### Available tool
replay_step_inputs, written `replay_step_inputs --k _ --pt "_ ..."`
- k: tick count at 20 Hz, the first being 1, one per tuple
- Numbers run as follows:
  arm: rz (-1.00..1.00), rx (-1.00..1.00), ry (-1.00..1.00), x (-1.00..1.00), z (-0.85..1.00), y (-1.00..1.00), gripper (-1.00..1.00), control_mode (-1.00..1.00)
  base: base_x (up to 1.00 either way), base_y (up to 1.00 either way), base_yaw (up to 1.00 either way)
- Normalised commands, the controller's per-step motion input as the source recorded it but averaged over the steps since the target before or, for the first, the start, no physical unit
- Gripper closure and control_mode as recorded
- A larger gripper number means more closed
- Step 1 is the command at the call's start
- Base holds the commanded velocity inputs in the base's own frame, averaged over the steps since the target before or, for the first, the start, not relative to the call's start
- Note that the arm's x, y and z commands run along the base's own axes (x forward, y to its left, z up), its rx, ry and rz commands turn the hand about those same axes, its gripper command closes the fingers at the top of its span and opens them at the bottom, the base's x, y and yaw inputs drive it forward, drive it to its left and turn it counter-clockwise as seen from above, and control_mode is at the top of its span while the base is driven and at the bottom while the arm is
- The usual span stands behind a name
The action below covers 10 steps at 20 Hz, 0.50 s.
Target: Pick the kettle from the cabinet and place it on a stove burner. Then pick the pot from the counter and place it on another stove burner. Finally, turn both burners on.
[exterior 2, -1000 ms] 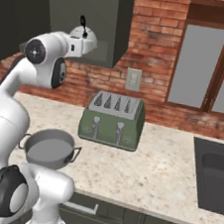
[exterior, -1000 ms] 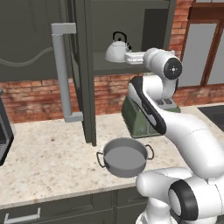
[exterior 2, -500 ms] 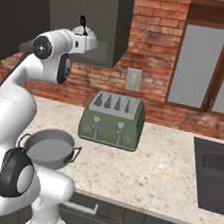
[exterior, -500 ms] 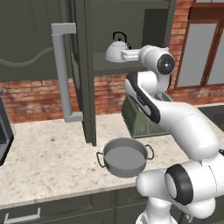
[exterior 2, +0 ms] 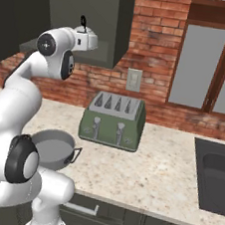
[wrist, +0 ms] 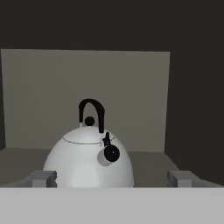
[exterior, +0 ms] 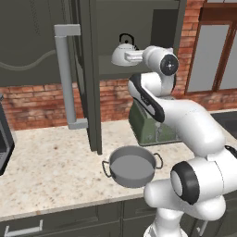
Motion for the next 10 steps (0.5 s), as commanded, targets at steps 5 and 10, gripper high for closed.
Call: replay_step_inputs --k 5,10 --pt "0.00 -0.01 0.00 0.15 0.01 0.07 -1.00 -1.00 0.00 0.00 0.00" --pt "0.00 0.00 0.01 0.15 0.06 0.01 -1.00 -1.00 0.00 0.00 0.00"
